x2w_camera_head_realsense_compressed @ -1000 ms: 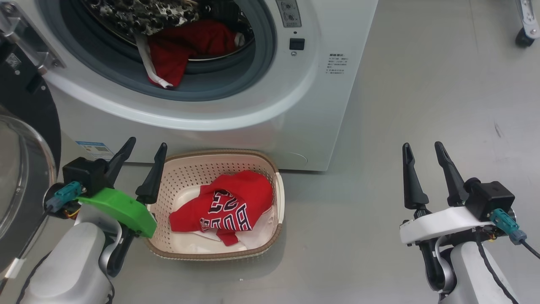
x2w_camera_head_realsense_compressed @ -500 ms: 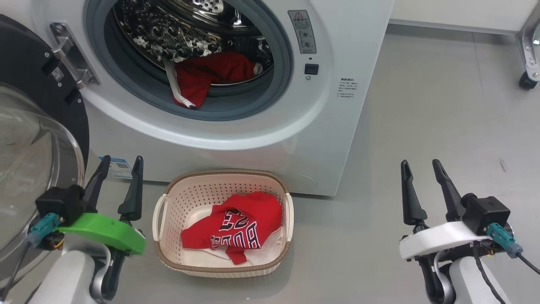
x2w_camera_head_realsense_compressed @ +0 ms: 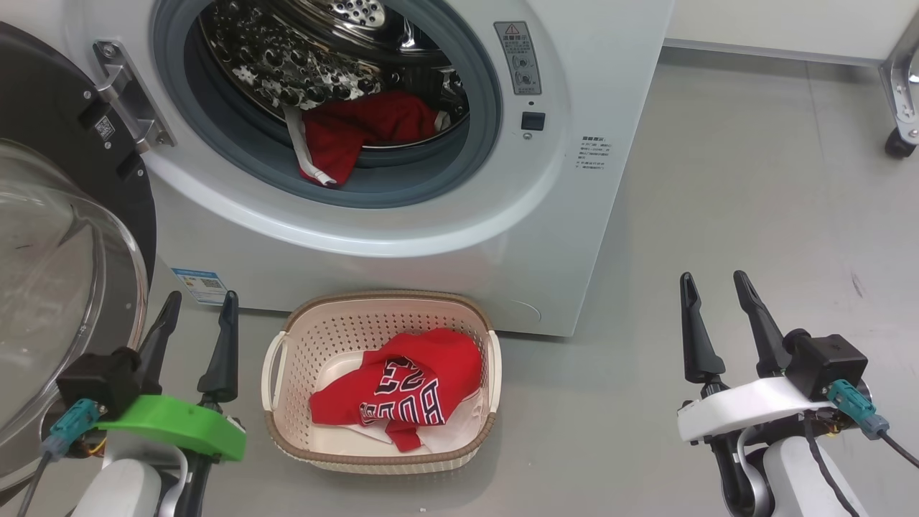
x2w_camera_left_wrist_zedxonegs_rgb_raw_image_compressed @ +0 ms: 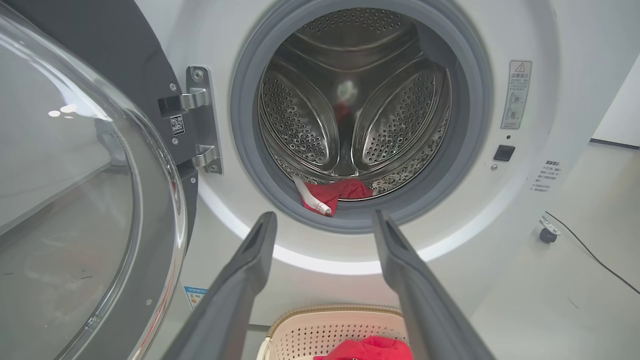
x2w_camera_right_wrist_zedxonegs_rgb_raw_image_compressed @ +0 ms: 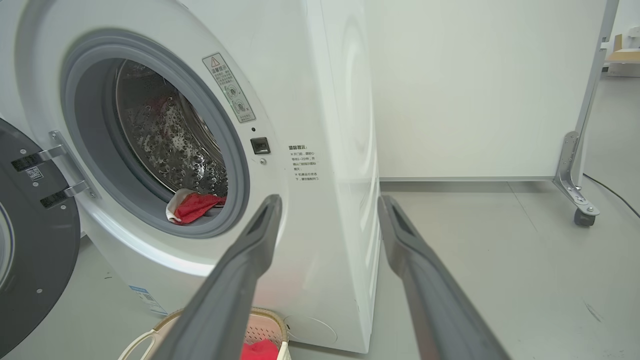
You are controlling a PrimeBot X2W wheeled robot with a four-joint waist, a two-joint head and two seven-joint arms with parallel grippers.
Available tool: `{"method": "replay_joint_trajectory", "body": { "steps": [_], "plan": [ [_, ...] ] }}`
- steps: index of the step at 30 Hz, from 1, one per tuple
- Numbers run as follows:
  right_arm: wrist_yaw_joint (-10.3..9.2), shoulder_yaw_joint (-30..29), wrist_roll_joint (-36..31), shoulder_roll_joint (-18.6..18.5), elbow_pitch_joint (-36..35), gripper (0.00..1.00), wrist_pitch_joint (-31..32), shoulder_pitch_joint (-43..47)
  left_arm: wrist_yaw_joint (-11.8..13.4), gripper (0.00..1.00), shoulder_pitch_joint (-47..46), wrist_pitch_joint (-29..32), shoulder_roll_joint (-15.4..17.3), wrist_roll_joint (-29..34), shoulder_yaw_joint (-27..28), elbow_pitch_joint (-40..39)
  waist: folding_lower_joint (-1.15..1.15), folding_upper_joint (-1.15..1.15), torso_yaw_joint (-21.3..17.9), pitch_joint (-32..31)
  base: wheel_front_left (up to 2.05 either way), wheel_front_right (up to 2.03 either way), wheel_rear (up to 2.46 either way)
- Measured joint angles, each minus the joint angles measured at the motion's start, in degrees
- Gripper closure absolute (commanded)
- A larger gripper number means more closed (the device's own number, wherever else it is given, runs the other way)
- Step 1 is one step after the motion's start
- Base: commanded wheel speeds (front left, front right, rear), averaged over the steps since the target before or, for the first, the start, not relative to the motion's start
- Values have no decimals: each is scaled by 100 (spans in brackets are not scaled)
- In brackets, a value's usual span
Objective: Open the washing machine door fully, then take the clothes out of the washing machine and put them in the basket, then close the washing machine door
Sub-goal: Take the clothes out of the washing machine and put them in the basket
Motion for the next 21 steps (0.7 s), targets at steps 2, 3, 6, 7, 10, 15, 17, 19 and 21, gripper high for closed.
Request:
{"method": "replay_joint_trajectory", "body": {
  "steps": [2, 3, 6, 7, 10, 15, 17, 19, 21],
  "plan": [
    [0, 4, 0, 0, -2, 0, 0, 0, 0, 0, 25, 0, -5, 62, 45, -55, 0, 0, -9, 2, 0, 0, 0],
    [0, 9, 0, 0, -2, 0, 0, 1, 0, 0, 39, 0, -8, 74, 62, -77, 0, 0, -15, 4, 0, 0, 0],
    [0, 21, 0, 0, -3, 0, 0, 1, 0, 0, 97, 0, -20, 108, 113, -129, 0, 0, -36, 6, 0, 0, 0],
    [0, 34, 0, -1, -3, 0, 0, 1, -1, 0, 125, 0, -29, 114, 146, -155, 0, 0, -46, 7, 0, 0, 0],
    [0, 33, 0, 3, -4, 0, 0, 2, -5, 0, 174, 0, -56, 168, 172, -209, 0, 0, -75, 7, 0, 0, 0],
    [1, 32, 0, 3, -12, 0, 0, 2, -29, 0, 227, 0, -125, 223, 203, -264, 0, 0, -114, 4, 0, 0, 0],
    [1, 32, 0, 3, -21, 0, 0, 3, -47, 0, 252, 0, -138, 258, 210, -285, 0, 0, -125, 9, 0, 0, 0],
    [1, 32, 1, 3, -24, 0, 0, 4, -47, 0, 268, 0, -143, 259, 215, -299, 0, 0, -130, 12, 0, 0, 0],
    [1, 32, 0, 3, -30, 0, 0, 7, -49, 0, 299, 0, -154, 297, 227, -328, 0, 0, -137, 20, 0, 0, 0]
  ]
}}
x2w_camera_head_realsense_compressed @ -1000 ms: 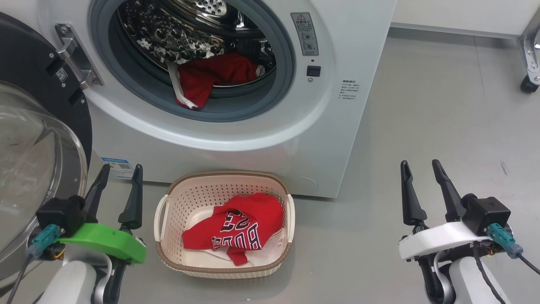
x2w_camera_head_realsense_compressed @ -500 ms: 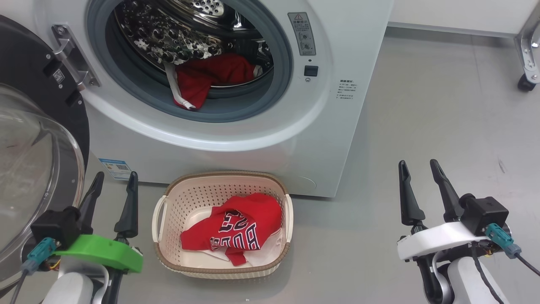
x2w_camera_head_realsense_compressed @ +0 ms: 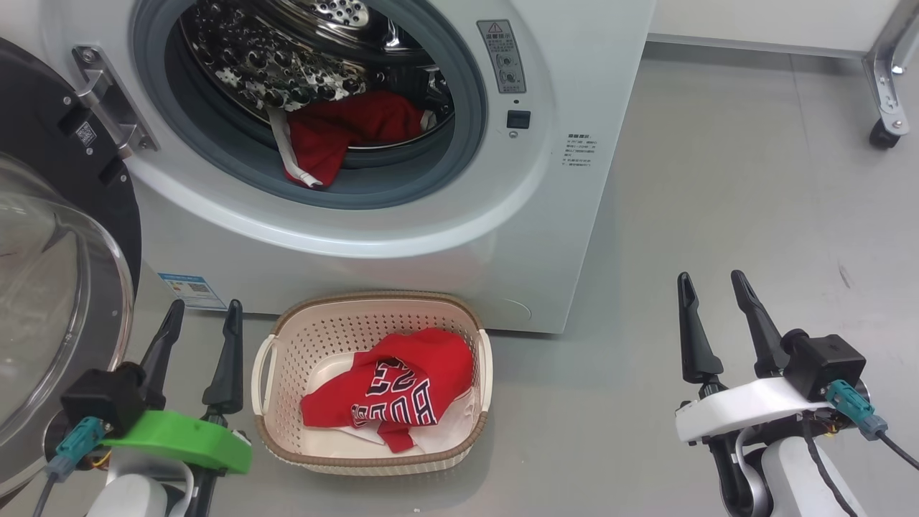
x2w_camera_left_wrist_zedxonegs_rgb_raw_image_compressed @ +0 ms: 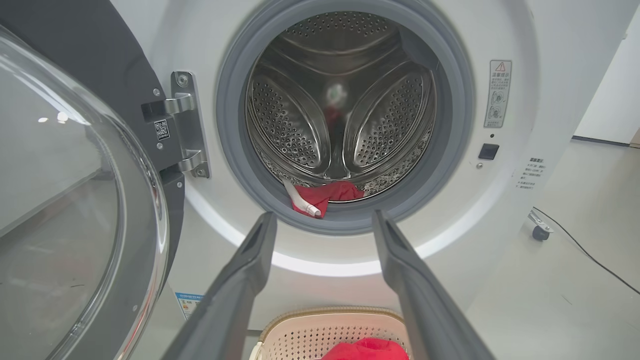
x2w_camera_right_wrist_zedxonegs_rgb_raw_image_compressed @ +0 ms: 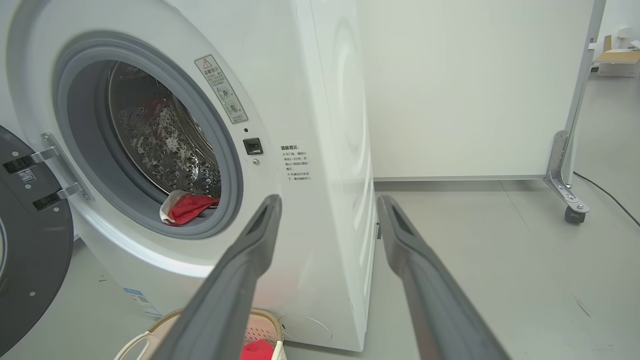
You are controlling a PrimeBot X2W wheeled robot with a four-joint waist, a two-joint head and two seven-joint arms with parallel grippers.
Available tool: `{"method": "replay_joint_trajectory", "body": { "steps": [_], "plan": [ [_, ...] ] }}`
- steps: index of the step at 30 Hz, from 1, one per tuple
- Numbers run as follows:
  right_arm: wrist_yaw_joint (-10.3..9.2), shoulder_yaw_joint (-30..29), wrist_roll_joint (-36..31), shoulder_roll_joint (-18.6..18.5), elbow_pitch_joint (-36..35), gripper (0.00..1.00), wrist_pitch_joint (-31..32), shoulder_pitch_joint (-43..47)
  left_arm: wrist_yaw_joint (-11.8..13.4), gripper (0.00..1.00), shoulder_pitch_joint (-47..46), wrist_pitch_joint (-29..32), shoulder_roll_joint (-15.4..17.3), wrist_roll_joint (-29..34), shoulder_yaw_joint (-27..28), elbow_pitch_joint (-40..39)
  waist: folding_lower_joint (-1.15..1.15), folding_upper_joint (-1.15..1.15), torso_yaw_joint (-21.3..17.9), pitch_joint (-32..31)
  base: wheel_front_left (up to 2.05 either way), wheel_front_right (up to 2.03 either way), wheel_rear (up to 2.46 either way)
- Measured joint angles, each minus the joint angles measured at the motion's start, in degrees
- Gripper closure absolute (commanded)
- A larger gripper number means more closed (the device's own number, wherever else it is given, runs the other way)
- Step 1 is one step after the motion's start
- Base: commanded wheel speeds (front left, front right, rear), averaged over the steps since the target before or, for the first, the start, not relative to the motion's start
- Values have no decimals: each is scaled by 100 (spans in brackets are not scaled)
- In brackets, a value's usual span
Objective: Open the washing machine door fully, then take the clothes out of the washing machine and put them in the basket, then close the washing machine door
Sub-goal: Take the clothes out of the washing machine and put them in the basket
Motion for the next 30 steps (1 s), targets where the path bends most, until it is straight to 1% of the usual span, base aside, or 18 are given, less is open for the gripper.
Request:
{"method": "replay_joint_trajectory", "body": {
  "steps": [20, 30],
  "plan": [
    [0, 3, 0, 0, -37, 0, 0, 3, -66, 0, 60, 0, -157, 179, 142, -136, 0, 0, -42, 101, 0, 0, 0],
    [0, 4, -1, 0, -40, 0, 0, 3, -104, 0, 103, 0, -186, 226, 183, -145, 0, 0, -60, 129, 0, 0, 0]
  ]
}}
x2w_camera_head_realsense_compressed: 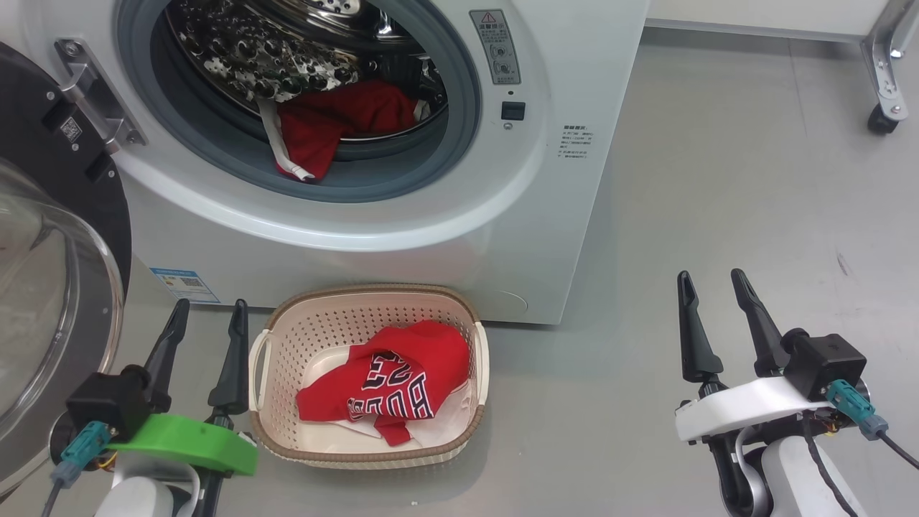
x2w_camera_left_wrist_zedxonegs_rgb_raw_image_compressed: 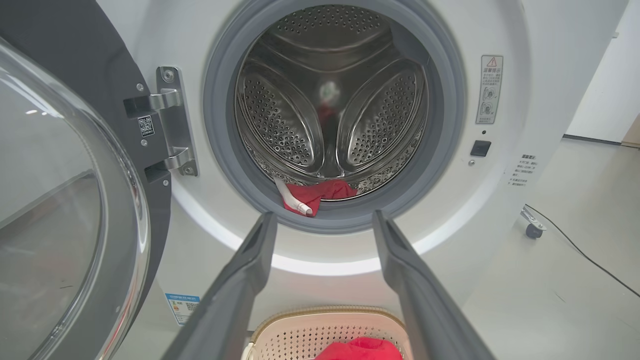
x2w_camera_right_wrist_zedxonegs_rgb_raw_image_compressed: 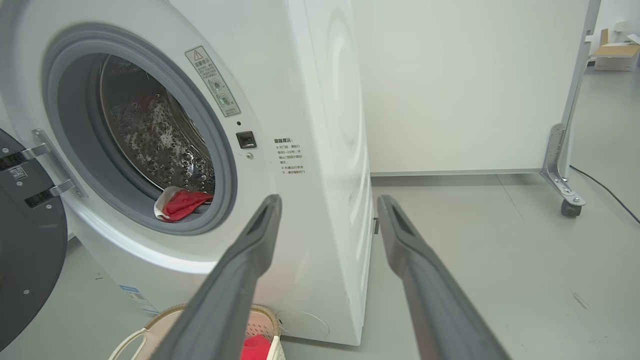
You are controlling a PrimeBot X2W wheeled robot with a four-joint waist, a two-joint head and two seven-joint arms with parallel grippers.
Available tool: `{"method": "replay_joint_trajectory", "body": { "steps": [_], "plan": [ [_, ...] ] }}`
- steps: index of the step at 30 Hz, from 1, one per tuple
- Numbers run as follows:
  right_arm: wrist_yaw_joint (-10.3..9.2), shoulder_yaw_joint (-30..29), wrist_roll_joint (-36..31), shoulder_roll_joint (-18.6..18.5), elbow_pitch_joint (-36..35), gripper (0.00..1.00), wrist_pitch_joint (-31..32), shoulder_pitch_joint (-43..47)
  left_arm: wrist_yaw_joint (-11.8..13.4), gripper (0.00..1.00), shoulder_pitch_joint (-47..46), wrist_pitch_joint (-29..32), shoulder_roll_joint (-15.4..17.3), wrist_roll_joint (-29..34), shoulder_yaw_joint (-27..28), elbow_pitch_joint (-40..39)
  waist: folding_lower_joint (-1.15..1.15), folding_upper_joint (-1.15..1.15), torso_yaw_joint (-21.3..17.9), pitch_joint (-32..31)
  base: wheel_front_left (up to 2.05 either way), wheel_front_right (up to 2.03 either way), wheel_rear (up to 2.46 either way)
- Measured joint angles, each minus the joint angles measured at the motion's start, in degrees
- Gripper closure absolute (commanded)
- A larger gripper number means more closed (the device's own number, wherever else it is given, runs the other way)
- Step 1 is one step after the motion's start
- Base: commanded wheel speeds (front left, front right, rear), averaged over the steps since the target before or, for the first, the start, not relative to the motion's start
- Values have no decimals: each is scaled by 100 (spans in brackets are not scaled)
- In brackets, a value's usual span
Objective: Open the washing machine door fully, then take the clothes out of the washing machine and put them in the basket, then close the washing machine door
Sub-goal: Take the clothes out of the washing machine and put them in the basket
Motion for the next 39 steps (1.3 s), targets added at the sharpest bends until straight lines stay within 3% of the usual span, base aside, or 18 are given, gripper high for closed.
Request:
{"method": "replay_joint_trajectory", "body": {
  "steps": [21, 31, 39],
  "plan": [
    [1, 193, -1, 2, -7, 0, 0, -7, -33, 0, 9, 0, 24, 172, 113, -124, 0, 0, -209, 263, 0, 0, 0],
    [1, 240, 36, 1, -213, 0, 0, -77, -46, 0, -63, 45, 232, 187, 69, -126, 0, 0, -454, 762, 0, 0, 0],
    [-4, 337, 202, -1, -427, 0, 0, -345, -47, 0, -704, 430, 599, 285, 155, -118, 0, 0, -718, 1323, 0, 0, 0]
  ]
}}
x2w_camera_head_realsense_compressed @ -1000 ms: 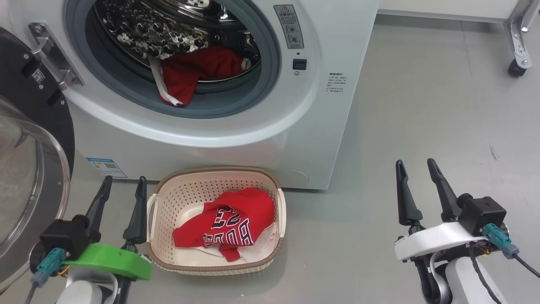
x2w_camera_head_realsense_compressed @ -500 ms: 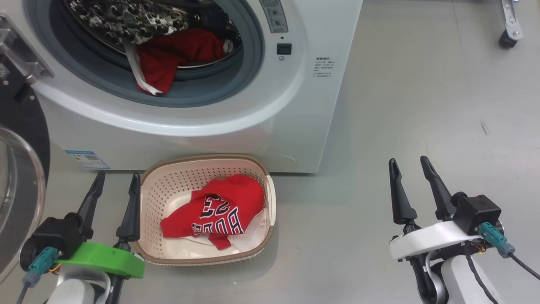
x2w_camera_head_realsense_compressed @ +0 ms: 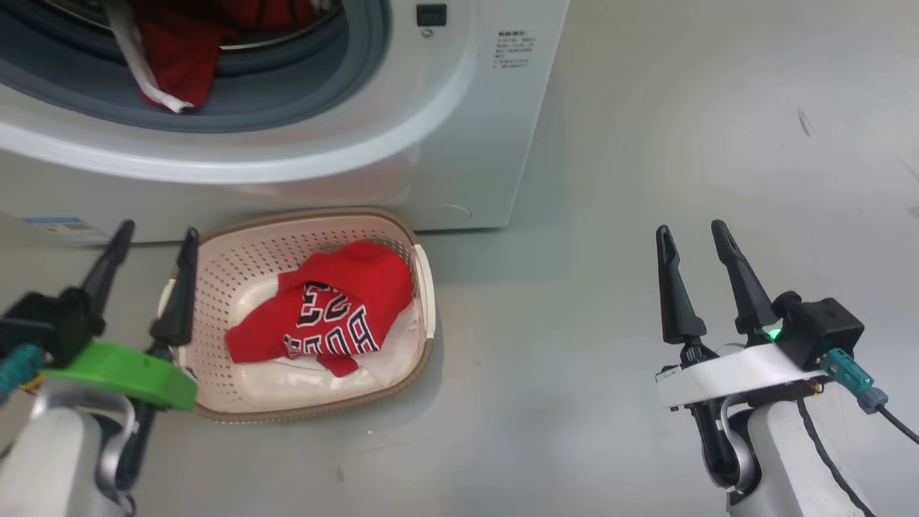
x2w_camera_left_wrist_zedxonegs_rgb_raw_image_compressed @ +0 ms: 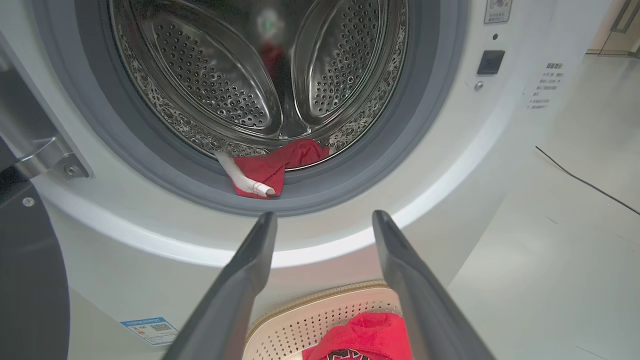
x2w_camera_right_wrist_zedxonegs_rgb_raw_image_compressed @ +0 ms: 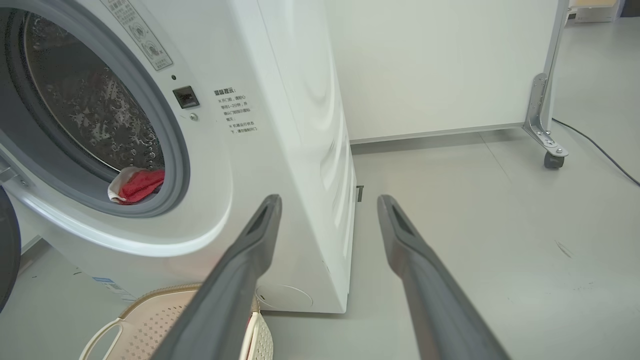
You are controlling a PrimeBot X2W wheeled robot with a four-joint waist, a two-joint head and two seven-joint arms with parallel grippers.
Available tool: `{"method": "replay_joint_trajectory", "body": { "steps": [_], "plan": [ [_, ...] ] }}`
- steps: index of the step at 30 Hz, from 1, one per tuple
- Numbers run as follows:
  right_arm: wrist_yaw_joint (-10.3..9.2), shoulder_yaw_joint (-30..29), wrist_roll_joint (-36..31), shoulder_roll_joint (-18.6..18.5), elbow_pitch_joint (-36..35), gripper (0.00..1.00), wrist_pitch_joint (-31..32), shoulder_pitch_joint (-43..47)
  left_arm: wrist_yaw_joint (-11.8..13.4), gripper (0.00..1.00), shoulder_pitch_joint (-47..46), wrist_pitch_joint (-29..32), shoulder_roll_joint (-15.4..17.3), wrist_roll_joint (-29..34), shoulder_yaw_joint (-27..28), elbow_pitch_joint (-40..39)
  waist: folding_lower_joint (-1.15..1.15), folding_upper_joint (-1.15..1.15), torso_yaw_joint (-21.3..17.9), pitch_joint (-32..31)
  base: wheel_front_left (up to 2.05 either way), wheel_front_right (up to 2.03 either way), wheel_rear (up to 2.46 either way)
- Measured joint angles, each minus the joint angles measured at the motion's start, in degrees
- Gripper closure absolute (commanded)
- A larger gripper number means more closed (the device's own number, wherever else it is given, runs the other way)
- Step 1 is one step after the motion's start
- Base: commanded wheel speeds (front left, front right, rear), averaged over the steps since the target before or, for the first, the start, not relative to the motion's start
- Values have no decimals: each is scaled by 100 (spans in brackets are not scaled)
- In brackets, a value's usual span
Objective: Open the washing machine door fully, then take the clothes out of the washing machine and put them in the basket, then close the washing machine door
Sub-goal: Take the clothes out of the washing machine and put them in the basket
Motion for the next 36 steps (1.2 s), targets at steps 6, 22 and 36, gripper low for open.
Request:
{"method": "replay_joint_trajectory", "body": {
  "steps": [6, 22, 36],
  "plan": [
    [-4, 109, 54, -1, -122, 0, 0, -270, 0, 0, -733, 471, 316, -16, 175, 152, 0, 0, -266, 515, 0, 0, 0],
    [-156, 339, 212, -3, -287, 0, 0, -671, 151, 0, -2351, 1683, 1006, 113, 393, 995, 0, 0, -865, 1408, 0, 0, 0],
    [-257, 470, 366, -3, -368, 0, 0, -925, 312, 0, -3522, 2180, 1392, 977, -56, 1528, 0, 0, -1206, 1935, 0, 0, 0]
  ]
}}
